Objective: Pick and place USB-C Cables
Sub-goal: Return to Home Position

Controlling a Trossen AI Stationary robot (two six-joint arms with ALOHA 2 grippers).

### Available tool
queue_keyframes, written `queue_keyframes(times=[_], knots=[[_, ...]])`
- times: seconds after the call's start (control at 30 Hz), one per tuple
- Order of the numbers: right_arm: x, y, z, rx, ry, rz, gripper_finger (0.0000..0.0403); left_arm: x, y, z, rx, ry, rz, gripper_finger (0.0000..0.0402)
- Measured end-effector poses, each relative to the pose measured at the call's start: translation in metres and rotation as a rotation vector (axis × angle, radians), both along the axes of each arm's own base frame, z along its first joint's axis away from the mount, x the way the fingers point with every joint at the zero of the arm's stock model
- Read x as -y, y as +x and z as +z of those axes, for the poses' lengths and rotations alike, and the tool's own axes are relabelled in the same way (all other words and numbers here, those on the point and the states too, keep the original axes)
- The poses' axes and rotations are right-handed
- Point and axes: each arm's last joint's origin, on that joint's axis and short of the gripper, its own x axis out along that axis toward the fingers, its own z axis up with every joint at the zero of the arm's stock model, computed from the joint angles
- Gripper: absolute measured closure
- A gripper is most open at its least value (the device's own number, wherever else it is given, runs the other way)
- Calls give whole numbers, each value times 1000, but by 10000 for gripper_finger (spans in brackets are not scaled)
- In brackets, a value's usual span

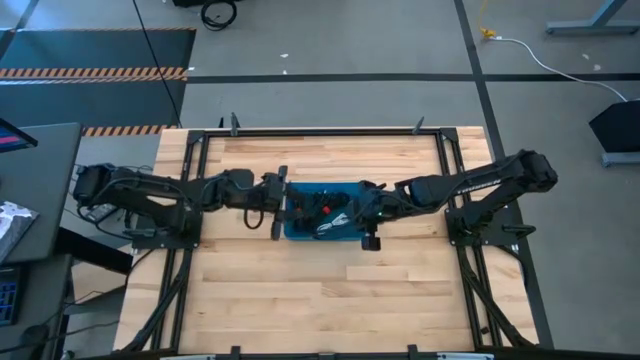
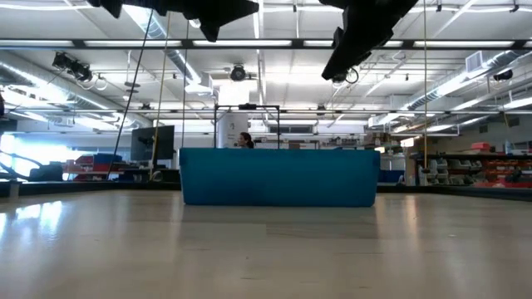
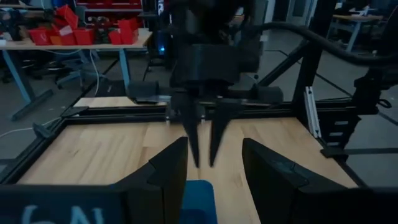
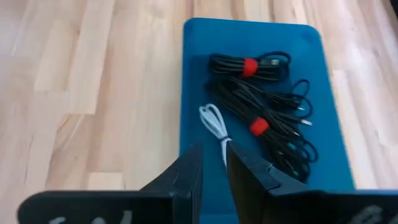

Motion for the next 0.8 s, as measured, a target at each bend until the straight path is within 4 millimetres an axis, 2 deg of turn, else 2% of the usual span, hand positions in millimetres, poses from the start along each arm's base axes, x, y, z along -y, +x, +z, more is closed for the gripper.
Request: queue_keyframes(times=[0.2, 0.4, 0.53, 0.7, 0.8], knots=[[7, 3, -11, 51, 28, -17, 326, -17, 3, -2, 7, 7, 29, 241], [14, -4, -11, 39, 45, -57, 326, -31, 2, 1, 31, 11, -15, 241], [15, -11, -8, 41, 45, -67, 326, -37, 1, 0, 22, -30, 34, 241], [17, -24, -9, 59, 47, -69, 326, -40, -2, -5, -45, -78, 103, 241], [21, -34, -10, 66, 49, -84, 326, -36, -9, 1, -46, -110, 100, 242]])
